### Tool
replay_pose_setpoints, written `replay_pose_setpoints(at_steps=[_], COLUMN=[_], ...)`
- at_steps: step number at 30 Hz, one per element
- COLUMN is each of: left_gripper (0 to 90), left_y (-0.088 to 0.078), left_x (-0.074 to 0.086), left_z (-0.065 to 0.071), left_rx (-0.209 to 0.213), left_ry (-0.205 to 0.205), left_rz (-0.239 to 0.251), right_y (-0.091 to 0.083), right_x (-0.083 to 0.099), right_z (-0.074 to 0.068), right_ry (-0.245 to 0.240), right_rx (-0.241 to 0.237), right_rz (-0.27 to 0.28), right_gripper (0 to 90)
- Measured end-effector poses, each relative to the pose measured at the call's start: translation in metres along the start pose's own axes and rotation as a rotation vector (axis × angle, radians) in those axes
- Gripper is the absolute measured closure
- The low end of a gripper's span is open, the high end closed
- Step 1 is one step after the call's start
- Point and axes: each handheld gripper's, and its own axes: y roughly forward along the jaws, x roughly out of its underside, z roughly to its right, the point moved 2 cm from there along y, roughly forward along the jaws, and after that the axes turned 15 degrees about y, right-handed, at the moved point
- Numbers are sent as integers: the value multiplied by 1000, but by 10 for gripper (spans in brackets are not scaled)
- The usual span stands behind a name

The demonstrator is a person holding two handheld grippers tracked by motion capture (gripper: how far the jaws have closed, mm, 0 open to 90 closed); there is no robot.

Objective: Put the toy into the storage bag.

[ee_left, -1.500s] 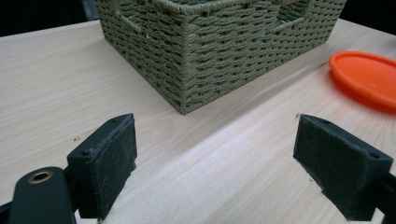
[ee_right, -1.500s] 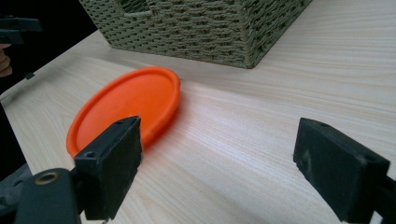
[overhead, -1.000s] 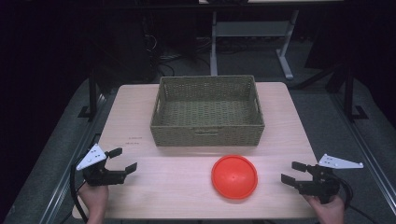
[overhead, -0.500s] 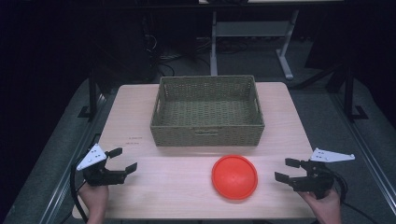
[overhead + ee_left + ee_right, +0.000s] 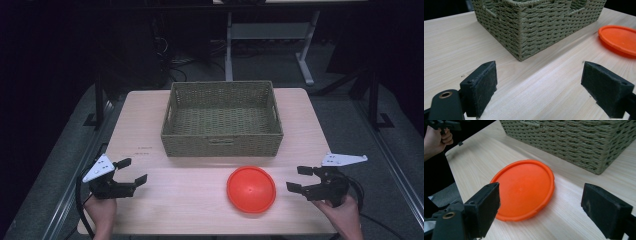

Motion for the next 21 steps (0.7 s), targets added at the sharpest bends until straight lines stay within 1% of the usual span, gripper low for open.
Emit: replay_pose_setpoints(at_steps=[1,7,8,12,13,21], left_gripper=[126,126,126,126,127,127], left_y=[0,0,0,0,0,0], left_x=[0,0,0,0,0,0], left_z=[0,0,0,0,0,0], left_rx=[2,2,2,1,1,1], left_ry=[1,5,5,-3,-2,1], left_rz=[-2,-1,-1,2,1,1], right_y=[3,10,12,16,19,30], right_x=[-2,-7,-8,-10,-12,-21], right_z=[-1,-6,-7,-8,-9,-12], right_ry=[-11,-25,-22,-23,-30,-34], right_rx=[-3,-9,-7,-10,-14,-16], right_rz=[-10,-38,-49,-61,-71,-117], right_gripper=[147,147,147,147,147,147])
